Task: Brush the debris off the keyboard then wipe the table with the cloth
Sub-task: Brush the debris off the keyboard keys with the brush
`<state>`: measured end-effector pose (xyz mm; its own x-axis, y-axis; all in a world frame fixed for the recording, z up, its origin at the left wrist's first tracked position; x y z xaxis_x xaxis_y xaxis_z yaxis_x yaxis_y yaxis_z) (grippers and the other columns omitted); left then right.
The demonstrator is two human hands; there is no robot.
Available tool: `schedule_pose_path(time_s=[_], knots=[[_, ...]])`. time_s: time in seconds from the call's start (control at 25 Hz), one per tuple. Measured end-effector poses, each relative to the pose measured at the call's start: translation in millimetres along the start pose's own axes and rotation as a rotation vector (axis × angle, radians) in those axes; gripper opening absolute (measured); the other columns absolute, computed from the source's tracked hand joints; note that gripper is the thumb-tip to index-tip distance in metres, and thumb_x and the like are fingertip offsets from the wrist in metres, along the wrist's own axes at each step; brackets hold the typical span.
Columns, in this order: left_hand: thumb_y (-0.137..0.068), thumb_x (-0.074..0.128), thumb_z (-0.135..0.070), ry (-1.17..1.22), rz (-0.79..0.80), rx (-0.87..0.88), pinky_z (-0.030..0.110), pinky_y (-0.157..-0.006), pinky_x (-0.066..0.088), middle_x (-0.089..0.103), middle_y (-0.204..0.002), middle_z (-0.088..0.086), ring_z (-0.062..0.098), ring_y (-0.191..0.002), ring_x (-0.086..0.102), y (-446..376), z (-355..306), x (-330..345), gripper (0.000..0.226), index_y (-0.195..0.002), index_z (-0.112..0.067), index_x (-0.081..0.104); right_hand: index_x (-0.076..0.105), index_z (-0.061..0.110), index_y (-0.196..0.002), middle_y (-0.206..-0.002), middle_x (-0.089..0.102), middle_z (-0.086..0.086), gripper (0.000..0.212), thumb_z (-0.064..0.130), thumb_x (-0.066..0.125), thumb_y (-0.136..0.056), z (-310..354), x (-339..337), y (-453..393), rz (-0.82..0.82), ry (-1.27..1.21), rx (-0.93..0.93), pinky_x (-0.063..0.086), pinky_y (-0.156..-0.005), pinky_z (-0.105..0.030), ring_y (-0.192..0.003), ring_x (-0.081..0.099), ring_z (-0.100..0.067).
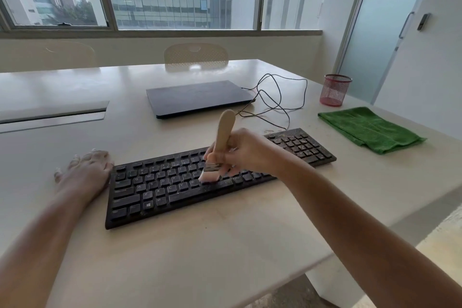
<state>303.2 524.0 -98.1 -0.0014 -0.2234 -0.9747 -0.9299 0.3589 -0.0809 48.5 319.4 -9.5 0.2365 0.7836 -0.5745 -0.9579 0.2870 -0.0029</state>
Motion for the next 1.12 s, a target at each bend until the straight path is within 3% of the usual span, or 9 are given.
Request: schedule_pose_path(time_s=[0.2, 0.32, 0.4, 0.56, 0.64, 0.76, 0.88, 1.0, 1.12], knots=[[-0.1, 0.028, -0.039, 0.002, -0.007, 0.002, 0.053, -0.112, 0.016, 0.028, -0.153, 0.005, 0.028, -0.142, 0.022, 1, -3, 0, 0.047, -0.143, -0.021, 0.032, 0.061, 0.008, -0.097, -0.077, 0.063, -0.002, 0.01, 0.01, 0.063, -0.087, -14, -52, 14, -0.139, 0.093, 0.222, 0.046, -0.046, -0.011, -0.055, 0.067, -0.005], [-0.1, 0.028, -0.039, 0.009, -0.003, 0.001, 0.054, -0.112, 0.016, 0.028, -0.153, 0.005, 0.028, -0.142, 0.023, 0, 1, 1, 0.047, -0.143, -0.022, 0.032, 0.06, 0.001, -0.097, -0.072, 0.062, -0.001, 0.011, 0.009, 0.061, -0.089, 16, -3, 10, -0.003, -0.035, -0.005, 0.048, -0.051, -0.01, -0.058, 0.067, -0.003], [-0.1, 0.028, -0.04, 0.016, 0.001, 0.009, 0.055, -0.112, 0.016, 0.029, -0.153, 0.005, 0.029, -0.141, 0.024, 0, 1, 1, 0.047, -0.143, -0.022, 0.033, 0.063, 0.003, -0.093, -0.075, 0.065, -0.004, 0.009, 0.011, 0.061, -0.088, 14, 17, 12, 0.034, 0.05, -0.01, 0.053, -0.055, -0.017, -0.057, 0.064, -0.003], [-0.1, 0.028, -0.04, 0.031, -0.004, 0.009, 0.055, -0.111, 0.016, 0.03, -0.152, 0.006, 0.03, -0.141, 0.024, 2, -1, 1, 0.046, -0.142, -0.021, 0.033, 0.065, 0.01, -0.082, -0.073, 0.071, -0.007, 0.01, 0.019, 0.06, -0.083, -23, -51, 25, -0.246, 0.374, 0.27, 0.058, -0.073, -0.033, -0.066, 0.069, -0.016], [-0.1, 0.028, -0.039, 0.033, -0.004, 0.013, 0.056, -0.111, 0.017, 0.03, -0.152, 0.006, 0.031, -0.141, 0.024, 2, -2, 0, 0.046, -0.142, -0.02, 0.034, 0.064, 0.011, -0.081, -0.069, 0.071, -0.001, 0.009, 0.02, 0.061, -0.082, -20, -54, 33, -0.361, 0.329, 0.215, 0.057, -0.071, -0.031, -0.064, 0.069, -0.006], [-0.1, 0.029, -0.039, 0.03, -0.009, 0.012, 0.054, -0.112, 0.017, 0.03, -0.152, 0.007, 0.03, -0.141, 0.023, 0, -1, 0, 0.046, -0.142, -0.021, 0.034, 0.065, 0.017, -0.08, -0.061, 0.063, 0.011, 0.004, 0.015, 0.065, -0.083, 20, 17, 34, -0.161, 0.0, -0.083, 0.049, -0.053, -0.015, -0.053, 0.059, 0.005], [-0.099, 0.034, -0.038, 0.03, -0.007, 0.03, 0.054, -0.111, 0.022, 0.036, -0.148, 0.012, 0.032, -0.138, 0.029, -2, 3, 0, 0.044, -0.139, -0.021, 0.039, 0.063, 0.016, -0.08, -0.063, 0.057, 0.008, 0.009, 0.009, 0.06, -0.085, 35, 69, 26, 0.041, -0.142, -0.141, 0.051, -0.057, -0.018, -0.056, 0.052, -0.002], [-0.098, 0.035, -0.037, 0.024, -0.018, 0.027, 0.054, -0.109, 0.024, 0.038, -0.147, 0.013, 0.033, -0.136, 0.032, 0, 1, -1, 0.042, -0.137, -0.021, 0.041, 0.055, 0.018, -0.066, -0.058, 0.051, 0.006, 0.021, 0.013, 0.058, -0.085, 9, 23, 18, -0.054, 0.165, 0.001, 0.036, -0.049, -0.01, -0.054, 0.045, -0.006], [-0.099, 0.033, -0.037, 0.027, -0.025, 0.011, 0.053, -0.109, 0.022, 0.036, -0.148, 0.011, 0.032, -0.138, 0.029, 3, -3, -3, 0.042, -0.138, -0.021, 0.039, 0.063, 0.01, -0.072, -0.068, 0.063, -0.004, 0.017, 0.016, 0.053, -0.085, -8, -34, 25, -0.185, 0.453, 0.146, 0.04, -0.052, -0.018, -0.059, 0.053, -0.009]])
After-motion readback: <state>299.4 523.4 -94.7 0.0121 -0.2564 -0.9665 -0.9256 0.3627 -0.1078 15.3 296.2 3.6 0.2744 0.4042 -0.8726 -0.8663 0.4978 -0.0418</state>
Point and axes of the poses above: each hand's wrist, its own y-axis away from the middle knuckle, its own x-axis out of the palm, z = x × y, the point moved 5 cm from there along -y, towards the middle knuckle
